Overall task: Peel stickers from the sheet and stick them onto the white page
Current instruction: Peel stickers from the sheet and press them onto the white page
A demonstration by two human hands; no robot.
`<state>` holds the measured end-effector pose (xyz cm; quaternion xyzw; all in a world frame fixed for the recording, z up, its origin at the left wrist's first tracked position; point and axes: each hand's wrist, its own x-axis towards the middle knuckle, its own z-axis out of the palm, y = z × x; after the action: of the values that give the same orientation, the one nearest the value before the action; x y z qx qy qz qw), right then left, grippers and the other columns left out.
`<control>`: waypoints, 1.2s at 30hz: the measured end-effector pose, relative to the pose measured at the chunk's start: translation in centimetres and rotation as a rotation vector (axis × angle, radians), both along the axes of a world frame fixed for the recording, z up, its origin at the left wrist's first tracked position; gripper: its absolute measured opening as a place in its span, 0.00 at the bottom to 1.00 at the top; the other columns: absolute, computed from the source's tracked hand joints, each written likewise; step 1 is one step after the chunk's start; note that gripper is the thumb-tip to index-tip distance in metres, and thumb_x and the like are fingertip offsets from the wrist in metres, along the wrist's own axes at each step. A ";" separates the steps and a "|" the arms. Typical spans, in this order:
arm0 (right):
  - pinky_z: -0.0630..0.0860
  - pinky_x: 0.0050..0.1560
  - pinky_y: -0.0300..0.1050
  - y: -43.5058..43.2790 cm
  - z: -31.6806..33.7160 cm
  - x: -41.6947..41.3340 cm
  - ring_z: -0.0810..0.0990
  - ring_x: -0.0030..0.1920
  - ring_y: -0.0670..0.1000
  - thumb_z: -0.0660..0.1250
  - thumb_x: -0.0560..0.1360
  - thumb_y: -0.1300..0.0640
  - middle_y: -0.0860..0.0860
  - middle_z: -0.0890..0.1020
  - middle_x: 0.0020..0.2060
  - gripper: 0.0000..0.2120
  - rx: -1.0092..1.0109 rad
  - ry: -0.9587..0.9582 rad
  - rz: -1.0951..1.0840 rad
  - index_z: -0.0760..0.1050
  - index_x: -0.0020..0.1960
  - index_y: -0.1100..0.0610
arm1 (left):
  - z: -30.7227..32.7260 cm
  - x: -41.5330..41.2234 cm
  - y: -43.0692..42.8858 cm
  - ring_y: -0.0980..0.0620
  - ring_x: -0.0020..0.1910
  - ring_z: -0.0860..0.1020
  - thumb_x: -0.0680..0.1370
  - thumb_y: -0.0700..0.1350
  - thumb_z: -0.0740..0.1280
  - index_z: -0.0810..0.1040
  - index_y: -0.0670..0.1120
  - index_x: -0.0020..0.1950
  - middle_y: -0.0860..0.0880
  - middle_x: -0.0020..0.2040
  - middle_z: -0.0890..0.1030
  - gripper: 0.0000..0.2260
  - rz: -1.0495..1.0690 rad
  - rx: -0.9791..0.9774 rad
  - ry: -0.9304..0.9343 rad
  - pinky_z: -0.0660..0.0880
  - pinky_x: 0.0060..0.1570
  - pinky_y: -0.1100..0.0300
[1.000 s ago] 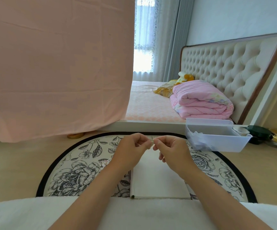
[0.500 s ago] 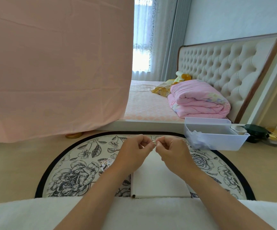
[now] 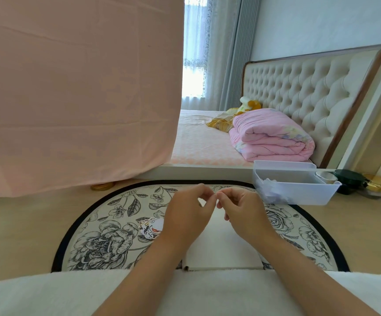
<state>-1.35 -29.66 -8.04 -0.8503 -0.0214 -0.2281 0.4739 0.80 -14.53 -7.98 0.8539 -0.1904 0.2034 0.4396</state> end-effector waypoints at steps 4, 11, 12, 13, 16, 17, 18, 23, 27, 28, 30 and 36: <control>0.80 0.36 0.50 0.2 0.0 0.0 0.79 0.29 0.45 0.67 0.79 0.54 0.43 0.83 0.32 0.08 -0.086 -0.037 -0.032 0.83 0.43 0.48 | 0.2 0.2 -0.2 0.61 0.37 0.82 0.76 0.49 0.72 0.86 0.52 0.43 0.57 0.35 0.84 0.04 -0.066 -0.207 0.207 0.80 0.41 0.60; 0.80 0.37 0.51 0.3 0.1 -0.1 0.80 0.31 0.46 0.68 0.78 0.53 0.41 0.83 0.32 0.07 -0.167 -0.078 -0.049 0.84 0.43 0.48 | 0.6 0.1 -0.2 0.52 0.36 0.84 0.77 0.44 0.72 0.84 0.49 0.40 0.50 0.36 0.85 0.05 -0.114 -0.328 0.334 0.83 0.35 0.54; 0.80 0.37 0.51 0.3 0.1 -0.1 0.80 0.31 0.46 0.68 0.78 0.53 0.41 0.83 0.32 0.07 -0.177 -0.075 -0.046 0.84 0.43 0.48 | 0.5 0.1 -0.2 0.52 0.37 0.84 0.77 0.44 0.72 0.84 0.48 0.41 0.50 0.37 0.85 0.06 -0.121 -0.323 0.337 0.83 0.34 0.55; 0.80 0.37 0.50 0.3 0.1 -0.1 0.80 0.31 0.46 0.68 0.78 0.53 0.41 0.83 0.32 0.07 -0.181 -0.068 -0.040 0.83 0.43 0.48 | 0.4 0.2 -0.2 0.52 0.37 0.83 0.78 0.44 0.71 0.83 0.48 0.41 0.49 0.37 0.85 0.06 -0.132 -0.321 0.343 0.82 0.33 0.57; 0.79 0.34 0.46 0.4 0.3 0.0 0.80 0.30 0.47 0.68 0.78 0.55 0.42 0.83 0.33 0.08 -0.097 -0.012 -0.013 0.82 0.41 0.48 | 0.3 0.4 0.0 0.56 0.36 0.80 0.78 0.43 0.70 0.82 0.47 0.42 0.50 0.38 0.84 0.06 -0.175 -0.320 0.360 0.80 0.32 0.61; 0.78 0.33 0.45 0.5 0.5 0.0 0.80 0.29 0.47 0.67 0.78 0.56 0.43 0.83 0.33 0.09 -0.028 0.021 0.005 0.82 0.41 0.49 | 0.3 0.5 0.0 0.57 0.36 0.79 0.79 0.43 0.69 0.82 0.47 0.42 0.49 0.38 0.84 0.06 -0.191 -0.323 0.363 0.80 0.32 0.61; 0.77 0.31 0.45 0.5 0.6 -0.1 0.80 0.28 0.47 0.67 0.78 0.58 0.45 0.83 0.33 0.09 0.045 0.056 0.027 0.82 0.41 0.51 | 0.3 0.7 0.1 0.57 0.36 0.79 0.79 0.43 0.69 0.82 0.47 0.43 0.49 0.38 0.84 0.06 -0.203 -0.323 0.365 0.79 0.32 0.61; 0.78 0.30 0.45 0.3 1.4 -0.3 0.81 0.31 0.50 0.66 0.80 0.59 0.53 0.83 0.40 0.07 0.295 0.222 0.144 0.82 0.47 0.59 | 0.2 1.0 0.3 0.53 0.37 0.78 0.79 0.45 0.68 0.79 0.49 0.42 0.44 0.42 0.83 0.06 -0.225 -0.271 0.351 0.80 0.37 0.57; 0.78 0.31 0.45 0.1 1.6 -0.4 0.82 0.34 0.50 0.69 0.78 0.56 0.50 0.84 0.44 0.05 0.319 0.215 0.164 0.82 0.51 0.55 | 0.3 0.9 0.3 0.52 0.40 0.80 0.79 0.48 0.67 0.78 0.51 0.42 0.54 0.38 0.81 0.06 -0.204 -0.226 0.317 0.82 0.42 0.50; 0.78 0.31 0.45 0.0 1.6 -0.4 0.82 0.33 0.49 0.70 0.78 0.56 0.49 0.84 0.43 0.04 0.305 0.190 0.160 0.83 0.50 0.54 | 0.3 0.9 0.2 0.53 0.41 0.80 0.79 0.47 0.67 0.78 0.51 0.43 0.56 0.38 0.80 0.05 -0.202 -0.228 0.306 0.82 0.43 0.51; 0.78 0.31 0.44 -0.2 1.7 -0.4 0.82 0.32 0.48 0.72 0.77 0.57 0.49 0.85 0.41 0.03 0.297 0.144 0.142 0.85 0.47 0.54 | 0.6 0.7 0.2 0.54 0.43 0.80 0.79 0.45 0.67 0.79 0.50 0.43 0.57 0.39 0.80 0.05 -0.208 -0.246 0.285 0.83 0.42 0.54; 0.78 0.33 0.42 -0.6 1.9 -0.3 0.82 0.31 0.47 0.71 0.77 0.55 0.46 0.85 0.37 0.05 0.194 0.087 0.097 0.84 0.42 0.50 | 1.0 -0.3 -0.4 0.52 0.43 0.83 0.78 0.43 0.70 0.82 0.46 0.46 0.49 0.41 0.84 0.02 -0.173 -0.370 0.275 0.81 0.38 0.60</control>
<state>-1.64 -30.22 -6.16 -0.8076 -0.0199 -0.1688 0.5648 0.50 -14.98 -6.93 0.7589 -0.1605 0.0786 0.6262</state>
